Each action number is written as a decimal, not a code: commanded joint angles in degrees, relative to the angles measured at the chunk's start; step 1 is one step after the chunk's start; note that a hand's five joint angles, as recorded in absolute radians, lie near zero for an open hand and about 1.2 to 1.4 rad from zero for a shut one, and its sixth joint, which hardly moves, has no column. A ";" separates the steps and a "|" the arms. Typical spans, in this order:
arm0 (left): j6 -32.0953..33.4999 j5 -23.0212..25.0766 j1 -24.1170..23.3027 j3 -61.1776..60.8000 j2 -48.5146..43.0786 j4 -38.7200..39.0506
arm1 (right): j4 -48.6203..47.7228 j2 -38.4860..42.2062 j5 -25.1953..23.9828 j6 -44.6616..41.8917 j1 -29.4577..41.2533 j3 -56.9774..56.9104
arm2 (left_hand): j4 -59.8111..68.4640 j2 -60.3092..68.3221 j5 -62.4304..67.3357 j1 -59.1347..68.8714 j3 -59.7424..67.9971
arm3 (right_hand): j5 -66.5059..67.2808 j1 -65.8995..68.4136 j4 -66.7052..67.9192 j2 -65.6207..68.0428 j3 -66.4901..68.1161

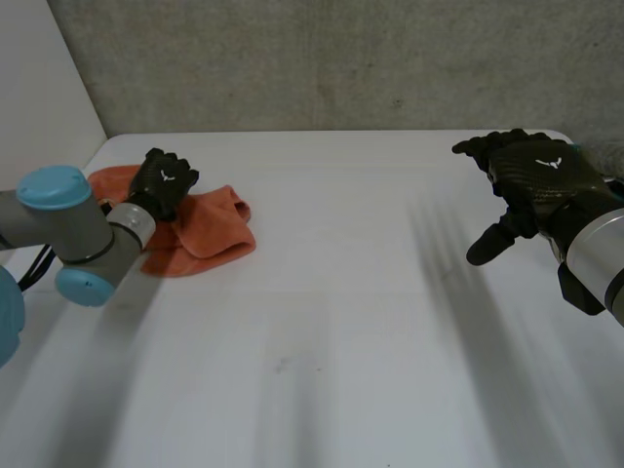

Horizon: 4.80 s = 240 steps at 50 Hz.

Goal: Fold the laundry.

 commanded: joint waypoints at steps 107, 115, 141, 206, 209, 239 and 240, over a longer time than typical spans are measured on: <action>-37.90 -24.48 -27.74 -25.20 34.76 1.25 | 16.43 13.75 -1.50 -3.31 -7.48 -13.16 | -35.53 -36.14 -34.99 -38.05 -35.31 | -2.71 -2.40 -1.66 -1.81 -1.64; -37.46 -15.36 -16.32 -30.04 40.22 6.87 | 22.15 13.49 -0.35 6.44 -0.02 -10.61 | -35.53 -36.14 -34.99 -38.05 -35.31 | -2.71 -2.40 -1.66 -1.81 -1.64; -19.01 7.69 -19.99 -2.19 0.77 -1.99 | -9.92 28.78 16.87 -4.98 19.85 -3.93 | -32.98 -33.58 -32.44 -35.49 -32.75 | -2.35 -2.05 -1.31 -1.46 -1.29; -23.75 -20.89 -21.85 -43.23 50.50 3.10 | -3.69 15.34 -6.34 -4.38 2.28 -2.09 | -35.53 -36.14 -34.99 -38.05 -35.31 | -2.71 -2.40 -1.66 -1.81 -1.64; -22.87 -15.79 -17.99 -39.98 48.40 3.45 | -2.99 12.71 -4.76 -0.95 1.23 -0.68 | -35.53 -36.14 -34.99 -38.05 -35.31 | -2.71 -2.40 -1.66 -1.81 -1.64; -4.50 -3.21 -7.95 -19.49 13.85 -6.74 | 6.86 17.97 -5.19 -5.07 -1.59 2.31 | -10.09 -10.70 -9.55 -12.61 -9.87 | -2.71 -2.40 -1.66 -1.81 -1.64; -4.59 -3.12 -7.95 -19.58 13.68 -6.83 | 6.86 18.15 -5.19 -5.16 -1.68 2.31 | -9.92 -10.53 -9.38 -12.44 -9.70 | -2.71 -2.40 -1.66 -1.81 -1.64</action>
